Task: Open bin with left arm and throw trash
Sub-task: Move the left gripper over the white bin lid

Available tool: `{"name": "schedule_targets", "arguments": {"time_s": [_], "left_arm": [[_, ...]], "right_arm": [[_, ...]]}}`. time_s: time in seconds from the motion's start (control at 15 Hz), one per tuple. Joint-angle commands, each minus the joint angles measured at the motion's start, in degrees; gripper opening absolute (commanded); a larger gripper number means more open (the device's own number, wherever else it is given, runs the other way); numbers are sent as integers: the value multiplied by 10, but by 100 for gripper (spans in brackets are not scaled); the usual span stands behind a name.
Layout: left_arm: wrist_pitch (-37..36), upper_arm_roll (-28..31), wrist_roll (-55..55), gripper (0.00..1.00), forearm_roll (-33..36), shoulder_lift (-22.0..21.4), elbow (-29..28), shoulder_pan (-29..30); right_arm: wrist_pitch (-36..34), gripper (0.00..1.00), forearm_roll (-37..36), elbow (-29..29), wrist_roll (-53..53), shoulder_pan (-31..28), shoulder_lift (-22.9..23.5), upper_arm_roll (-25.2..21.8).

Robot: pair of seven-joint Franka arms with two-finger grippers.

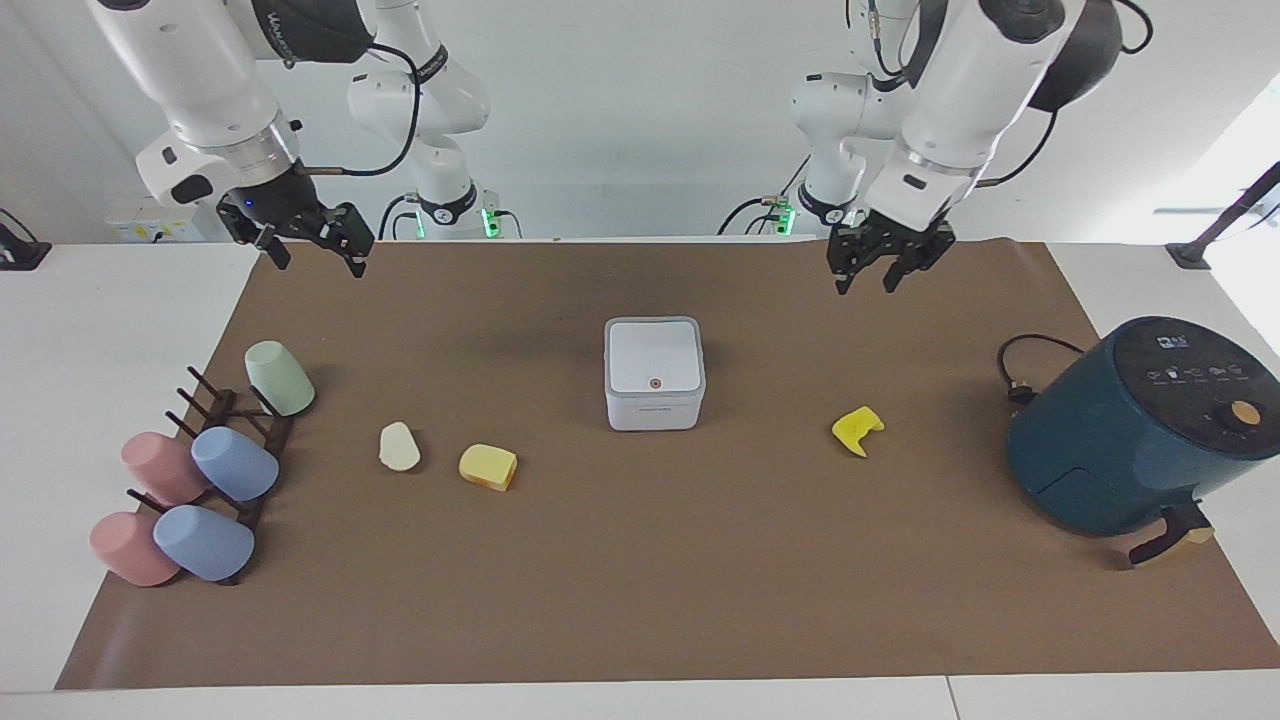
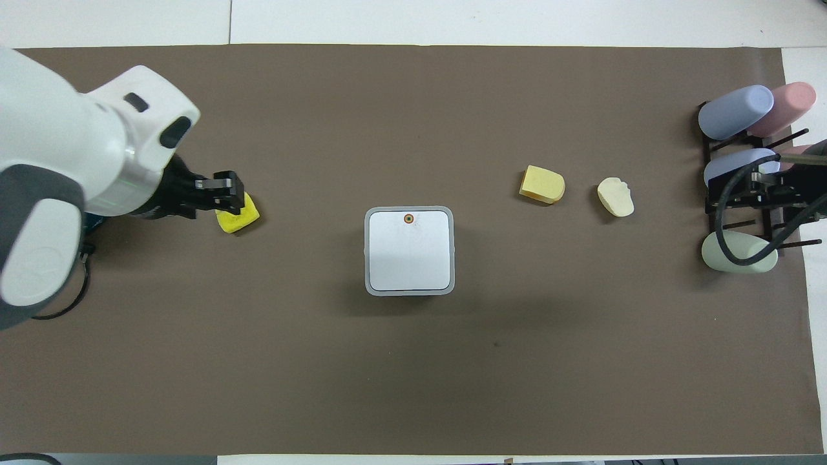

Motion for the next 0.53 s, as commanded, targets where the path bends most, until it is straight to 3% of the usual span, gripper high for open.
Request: {"name": "schedule_targets", "arguments": {"time_s": [0.0,0.27,0.47], "left_arm": [[43,8,-66,0,-22,46,11,-51],[114,8,-144,0,-33,93,7,-118],[151,7,-157,0,-32,115,5,-136]], "right_arm": [[4,100,-4,-24,-13,-4,-20,3],[12,100,2,-29,-13,-5,-20,2],[133,100,1,-130,-27,-4,-52,2]]}}
